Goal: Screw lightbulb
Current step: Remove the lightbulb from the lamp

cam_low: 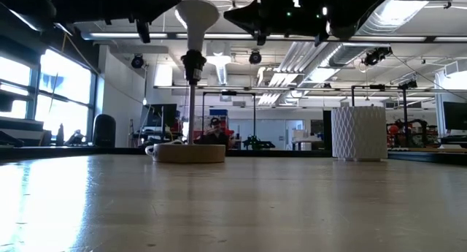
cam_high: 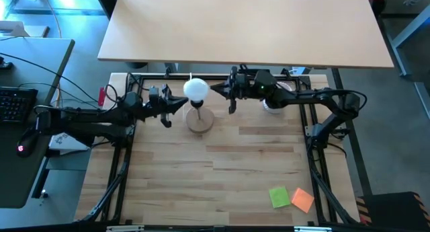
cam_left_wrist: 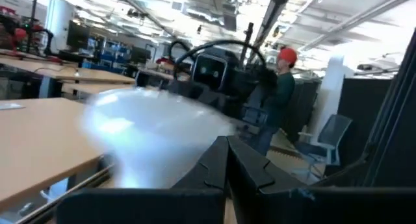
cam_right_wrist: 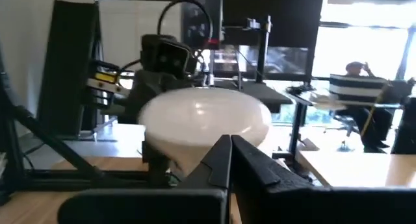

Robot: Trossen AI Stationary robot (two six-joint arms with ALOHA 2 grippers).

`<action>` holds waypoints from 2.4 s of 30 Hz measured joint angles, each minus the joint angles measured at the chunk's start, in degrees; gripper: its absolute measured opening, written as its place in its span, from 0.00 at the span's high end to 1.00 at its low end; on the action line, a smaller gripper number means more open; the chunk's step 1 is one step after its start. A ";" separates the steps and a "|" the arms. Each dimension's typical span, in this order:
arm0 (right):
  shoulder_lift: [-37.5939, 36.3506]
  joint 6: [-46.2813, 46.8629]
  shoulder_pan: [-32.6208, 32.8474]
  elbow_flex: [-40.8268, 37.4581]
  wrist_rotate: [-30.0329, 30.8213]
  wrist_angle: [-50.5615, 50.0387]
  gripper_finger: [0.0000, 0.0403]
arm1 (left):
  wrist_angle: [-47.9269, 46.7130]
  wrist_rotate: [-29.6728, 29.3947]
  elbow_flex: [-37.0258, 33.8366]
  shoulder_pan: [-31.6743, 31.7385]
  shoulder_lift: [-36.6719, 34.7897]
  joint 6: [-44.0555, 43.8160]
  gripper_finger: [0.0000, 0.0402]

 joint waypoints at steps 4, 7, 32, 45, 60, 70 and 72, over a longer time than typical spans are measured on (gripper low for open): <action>0.02 0.87 -0.33 0.00 5.18 -0.36 1.00 | 0.74 -0.29 0.02 -2.81 -0.07 -0.05 1.00; 0.02 0.76 -0.45 0.00 7.93 -0.51 1.00 | 0.26 -0.65 0.02 -4.60 -0.15 -0.05 1.00; 5.48 -3.75 1.53 8.33 -9.90 -5.25 1.00 | -7.13 -4.43 0.04 5.40 -5.87 8.53 1.00; 5.33 -2.89 0.09 8.35 -4.60 -8.21 1.00 | -4.12 4.19 0.04 -0.09 -3.91 7.53 1.00; -2.14 -10.51 1.41 8.35 11.23 -21.34 1.00 | -16.19 -24.02 0.04 -0.06 -4.22 15.29 1.00; -2.85 -10.23 3.10 8.35 3.19 -21.27 1.00 | -7.60 -8.90 0.04 6.92 -3.85 18.49 1.00; -2.73 -10.19 2.97 8.35 3.28 -21.43 1.00 | -7.16 -8.41 0.04 6.93 -3.77 18.00 1.00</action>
